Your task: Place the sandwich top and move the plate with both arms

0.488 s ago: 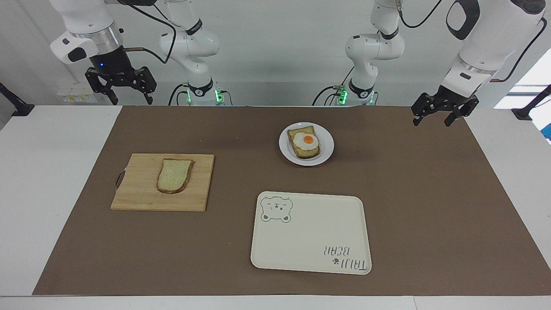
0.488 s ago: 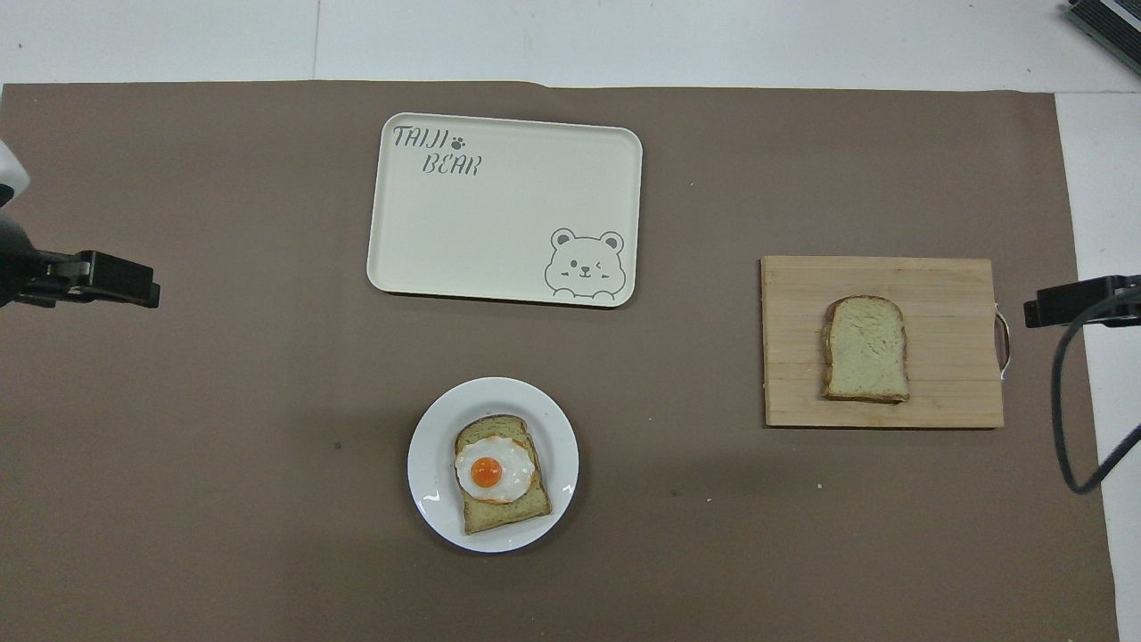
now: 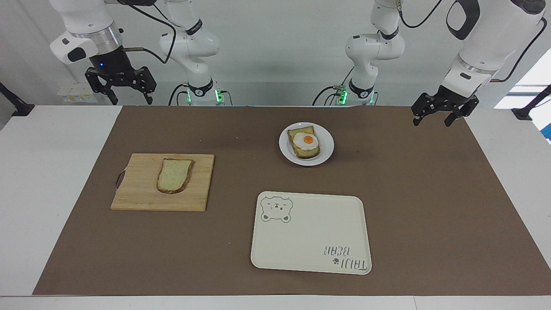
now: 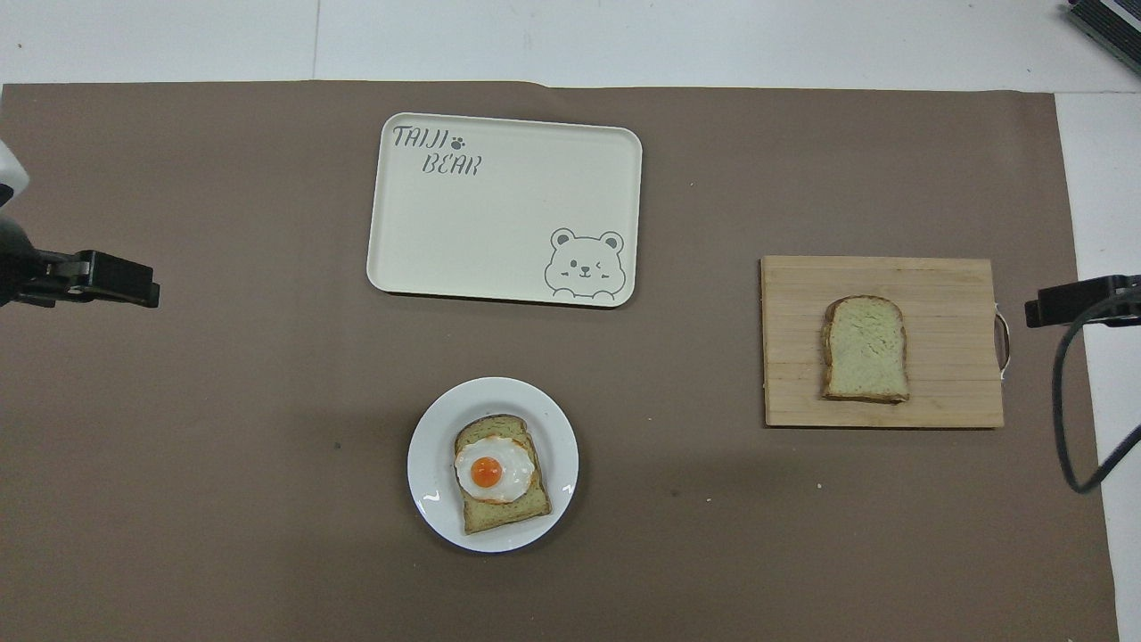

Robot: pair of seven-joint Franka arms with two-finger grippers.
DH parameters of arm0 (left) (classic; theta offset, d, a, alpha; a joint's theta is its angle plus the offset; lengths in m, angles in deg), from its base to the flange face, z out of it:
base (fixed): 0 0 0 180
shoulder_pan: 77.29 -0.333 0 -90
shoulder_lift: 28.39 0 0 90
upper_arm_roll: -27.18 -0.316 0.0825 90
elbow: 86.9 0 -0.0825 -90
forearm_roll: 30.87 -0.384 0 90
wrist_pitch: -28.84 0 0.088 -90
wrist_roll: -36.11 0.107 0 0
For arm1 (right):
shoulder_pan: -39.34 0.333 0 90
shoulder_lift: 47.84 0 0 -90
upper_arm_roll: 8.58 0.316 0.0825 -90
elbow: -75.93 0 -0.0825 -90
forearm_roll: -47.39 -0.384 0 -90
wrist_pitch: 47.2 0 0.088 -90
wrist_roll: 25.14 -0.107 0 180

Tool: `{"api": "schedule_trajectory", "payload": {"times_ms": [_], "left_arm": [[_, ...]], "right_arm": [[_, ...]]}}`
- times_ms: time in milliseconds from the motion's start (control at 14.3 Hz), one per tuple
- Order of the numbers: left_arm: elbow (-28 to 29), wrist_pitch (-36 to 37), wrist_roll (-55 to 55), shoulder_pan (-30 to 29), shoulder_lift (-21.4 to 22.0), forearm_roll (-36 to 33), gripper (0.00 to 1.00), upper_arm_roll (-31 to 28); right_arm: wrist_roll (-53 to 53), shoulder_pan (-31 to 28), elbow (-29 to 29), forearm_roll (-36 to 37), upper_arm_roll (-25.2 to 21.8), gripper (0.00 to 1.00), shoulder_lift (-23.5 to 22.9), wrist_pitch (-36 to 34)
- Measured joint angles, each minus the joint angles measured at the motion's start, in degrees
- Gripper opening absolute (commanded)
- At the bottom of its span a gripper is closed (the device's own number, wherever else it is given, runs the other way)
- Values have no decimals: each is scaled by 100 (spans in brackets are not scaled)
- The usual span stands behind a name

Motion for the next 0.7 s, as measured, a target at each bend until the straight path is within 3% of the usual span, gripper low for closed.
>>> {"api": "schedule_trajectory", "payload": {"times_ms": [698], "left_arm": [[-8,34,0,0,61,0,100,-4]], "right_arm": [[0,-4,25,0,0,100,7,14]]}}
